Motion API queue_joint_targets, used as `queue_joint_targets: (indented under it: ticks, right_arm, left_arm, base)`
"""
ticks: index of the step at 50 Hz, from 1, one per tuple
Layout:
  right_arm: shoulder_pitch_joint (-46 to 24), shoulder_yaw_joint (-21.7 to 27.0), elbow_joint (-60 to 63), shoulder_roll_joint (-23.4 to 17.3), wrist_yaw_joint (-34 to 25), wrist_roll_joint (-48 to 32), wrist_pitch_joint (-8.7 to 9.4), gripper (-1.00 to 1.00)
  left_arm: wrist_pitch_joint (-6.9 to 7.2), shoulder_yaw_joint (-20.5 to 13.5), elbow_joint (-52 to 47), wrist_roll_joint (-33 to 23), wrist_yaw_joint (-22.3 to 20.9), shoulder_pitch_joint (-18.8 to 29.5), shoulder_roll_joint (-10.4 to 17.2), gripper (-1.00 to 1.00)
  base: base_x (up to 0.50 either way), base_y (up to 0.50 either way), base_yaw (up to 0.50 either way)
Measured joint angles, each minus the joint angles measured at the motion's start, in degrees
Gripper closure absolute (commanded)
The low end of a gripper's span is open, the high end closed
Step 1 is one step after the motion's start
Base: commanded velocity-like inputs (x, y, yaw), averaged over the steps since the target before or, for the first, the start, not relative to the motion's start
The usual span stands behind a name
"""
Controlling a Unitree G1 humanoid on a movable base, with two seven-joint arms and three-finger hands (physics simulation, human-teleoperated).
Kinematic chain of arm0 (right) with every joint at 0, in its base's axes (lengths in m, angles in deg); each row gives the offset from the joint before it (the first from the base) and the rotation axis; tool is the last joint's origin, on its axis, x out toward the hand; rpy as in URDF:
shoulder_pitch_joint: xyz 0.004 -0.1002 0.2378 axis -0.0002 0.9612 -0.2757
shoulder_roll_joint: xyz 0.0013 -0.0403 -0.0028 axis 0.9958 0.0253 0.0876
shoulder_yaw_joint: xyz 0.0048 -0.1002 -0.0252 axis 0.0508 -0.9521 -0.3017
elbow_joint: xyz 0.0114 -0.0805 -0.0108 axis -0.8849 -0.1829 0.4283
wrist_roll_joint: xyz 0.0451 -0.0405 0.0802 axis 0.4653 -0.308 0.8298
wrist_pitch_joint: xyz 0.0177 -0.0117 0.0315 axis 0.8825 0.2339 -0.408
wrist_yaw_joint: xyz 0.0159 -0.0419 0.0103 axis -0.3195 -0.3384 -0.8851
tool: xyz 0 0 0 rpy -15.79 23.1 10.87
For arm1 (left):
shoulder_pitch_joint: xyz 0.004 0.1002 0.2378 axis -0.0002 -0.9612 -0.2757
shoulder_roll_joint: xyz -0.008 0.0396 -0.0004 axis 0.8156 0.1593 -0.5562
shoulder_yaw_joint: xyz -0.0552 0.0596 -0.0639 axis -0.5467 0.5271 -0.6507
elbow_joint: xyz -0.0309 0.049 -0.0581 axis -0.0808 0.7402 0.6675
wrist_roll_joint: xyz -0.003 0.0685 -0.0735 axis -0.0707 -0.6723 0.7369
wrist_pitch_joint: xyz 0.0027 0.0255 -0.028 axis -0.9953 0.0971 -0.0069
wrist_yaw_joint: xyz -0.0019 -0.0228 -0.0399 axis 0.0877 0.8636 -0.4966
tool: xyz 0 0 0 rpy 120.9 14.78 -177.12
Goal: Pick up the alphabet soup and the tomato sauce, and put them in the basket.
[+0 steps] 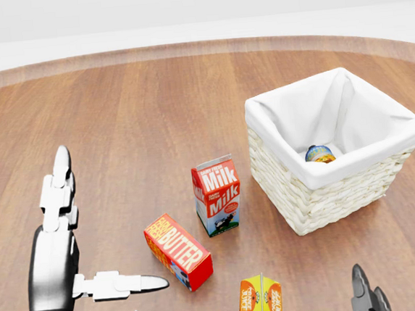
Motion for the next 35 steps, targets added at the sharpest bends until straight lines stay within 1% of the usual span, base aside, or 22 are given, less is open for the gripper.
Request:
queue_joint_targets:
  ticks: [35]
  right_arm:
    - [0.12,-5.65,-2.28,-2.41,7.29,-5.1,0.0,-1.0]
  left_arm:
    - [0.0,-0.08,0.49,0.07,-0.11,0.04,0.06,-1.0]
  base:
    - [0.0,0.0,0.0]
